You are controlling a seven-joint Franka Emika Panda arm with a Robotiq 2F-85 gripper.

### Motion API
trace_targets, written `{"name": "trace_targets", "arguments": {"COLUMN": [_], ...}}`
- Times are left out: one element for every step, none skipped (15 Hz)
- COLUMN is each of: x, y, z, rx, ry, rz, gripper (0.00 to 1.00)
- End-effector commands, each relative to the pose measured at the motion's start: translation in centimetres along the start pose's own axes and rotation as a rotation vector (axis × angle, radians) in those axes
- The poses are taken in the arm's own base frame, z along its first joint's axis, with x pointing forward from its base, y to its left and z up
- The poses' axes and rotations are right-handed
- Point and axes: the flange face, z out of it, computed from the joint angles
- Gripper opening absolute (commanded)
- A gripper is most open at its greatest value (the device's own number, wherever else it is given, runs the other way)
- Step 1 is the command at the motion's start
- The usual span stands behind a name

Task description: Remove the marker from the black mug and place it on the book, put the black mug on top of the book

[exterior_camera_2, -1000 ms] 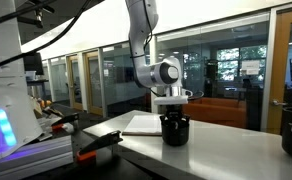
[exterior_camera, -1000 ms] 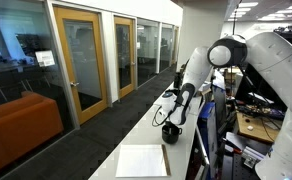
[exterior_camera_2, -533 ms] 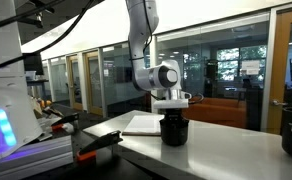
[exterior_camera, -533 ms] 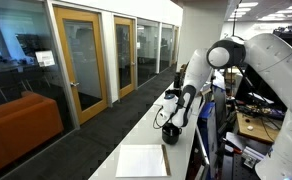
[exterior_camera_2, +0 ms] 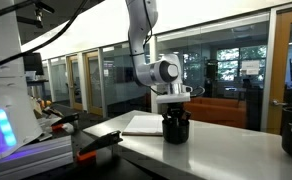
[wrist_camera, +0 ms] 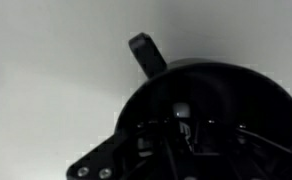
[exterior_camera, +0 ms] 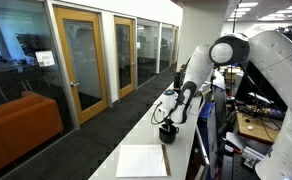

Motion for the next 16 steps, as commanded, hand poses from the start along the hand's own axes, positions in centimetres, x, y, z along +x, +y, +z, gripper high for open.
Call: {"name": "trace_targets", "arguments": {"x": [-0.1,0.1,0.2,0.3,0.5,0.7,1.0,1.4,1.7,2.1,2.5,2.9,3.2,3.4,3.5,3.5], "y": [0.3,0.4,0.5,0.5,0.5,0.5,0.4,0.3,0.1,-0.1,-0.5,-0.8,-1.1,-1.7,-2.3,-3.0], "z": [-2.6,-3.3,-3.8,-4.3,-4.8,-5.3,-5.8,-6.5,-7.2,-7.9,-8.7,-9.3,-10.0,-10.7,-11.1,-11.5], "rx": [-0.013,-0.020,-0.024,-0.028,-0.032,-0.038,-0.040,-0.044,-0.046,-0.050,-0.052,-0.055,-0.056,-0.050,-0.044,-0.034], "ry": [0.001,0.007,0.012,0.016,0.021,0.024,0.027,0.035,0.039,0.047,0.050,0.053,0.057,0.059,0.060,0.061], "rz": [-0.010,-0.008,-0.007,-0.006,-0.009,-0.007,-0.004,0.001,0.003,0.004,0.003,0.003,-0.001,-0.013,-0.022,-0.039], "gripper": [0.05,0.05,0.05,0.05,0.05,0.05,0.05,0.05,0.05,0.05,0.05,0.05,0.05,0.05,0.05,0.05]}}
